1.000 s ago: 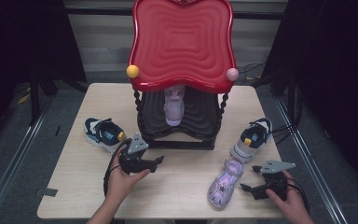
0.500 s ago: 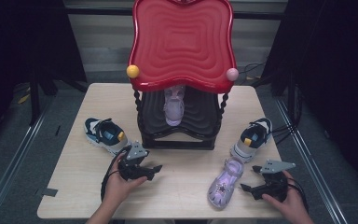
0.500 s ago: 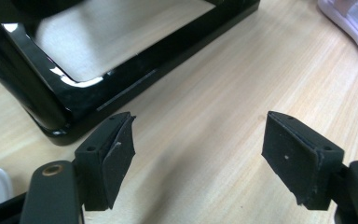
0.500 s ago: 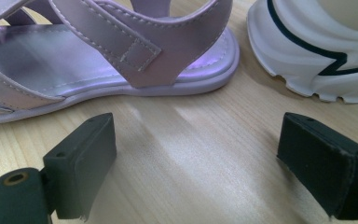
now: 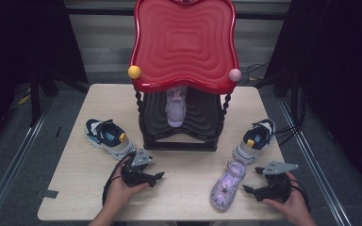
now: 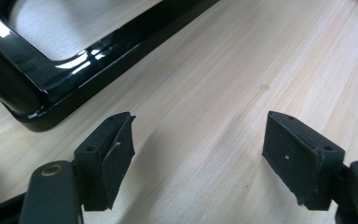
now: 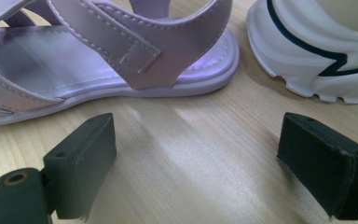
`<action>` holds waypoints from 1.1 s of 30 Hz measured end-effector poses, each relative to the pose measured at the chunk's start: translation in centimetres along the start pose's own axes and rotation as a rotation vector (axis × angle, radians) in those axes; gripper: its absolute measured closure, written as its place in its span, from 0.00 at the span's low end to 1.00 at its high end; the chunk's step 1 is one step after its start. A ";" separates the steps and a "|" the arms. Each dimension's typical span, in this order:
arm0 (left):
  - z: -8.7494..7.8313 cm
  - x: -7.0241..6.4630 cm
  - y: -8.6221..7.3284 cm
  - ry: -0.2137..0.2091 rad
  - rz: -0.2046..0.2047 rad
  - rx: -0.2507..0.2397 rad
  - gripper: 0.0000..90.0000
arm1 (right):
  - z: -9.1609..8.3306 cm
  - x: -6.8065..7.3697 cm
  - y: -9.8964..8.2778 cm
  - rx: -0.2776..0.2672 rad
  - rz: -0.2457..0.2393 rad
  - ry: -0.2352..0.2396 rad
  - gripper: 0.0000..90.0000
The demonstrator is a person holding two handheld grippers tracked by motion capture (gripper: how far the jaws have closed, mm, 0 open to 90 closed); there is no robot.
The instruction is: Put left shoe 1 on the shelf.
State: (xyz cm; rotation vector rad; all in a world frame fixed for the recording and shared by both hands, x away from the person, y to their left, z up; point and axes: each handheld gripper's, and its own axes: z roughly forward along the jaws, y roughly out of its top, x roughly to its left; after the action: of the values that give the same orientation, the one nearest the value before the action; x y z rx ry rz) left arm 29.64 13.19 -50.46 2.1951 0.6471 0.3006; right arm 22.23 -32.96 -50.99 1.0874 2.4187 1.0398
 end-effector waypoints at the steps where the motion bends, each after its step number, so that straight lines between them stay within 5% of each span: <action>1: 0.0 0.0 -0.1 0.004 -0.004 0.006 0.26 | 0.0 0.0 0.0 0.003 0.001 0.000 0.13; 12: 0.1 0.5 -0.4 -0.001 -0.022 0.049 0.22 | -0.9 -0.1 1.0 0.074 -0.019 0.060 0.18; 33: 0.2 0.5 -0.4 -0.017 -0.024 0.058 0.17 | -3.7 -0.6 5.3 0.021 -0.039 0.137 0.32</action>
State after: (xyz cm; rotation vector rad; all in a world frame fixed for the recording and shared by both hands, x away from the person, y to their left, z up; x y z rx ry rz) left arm 29.99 13.57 -50.86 2.2408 0.6798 0.2528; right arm 23.52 -32.86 -44.64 1.0020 2.5519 1.1125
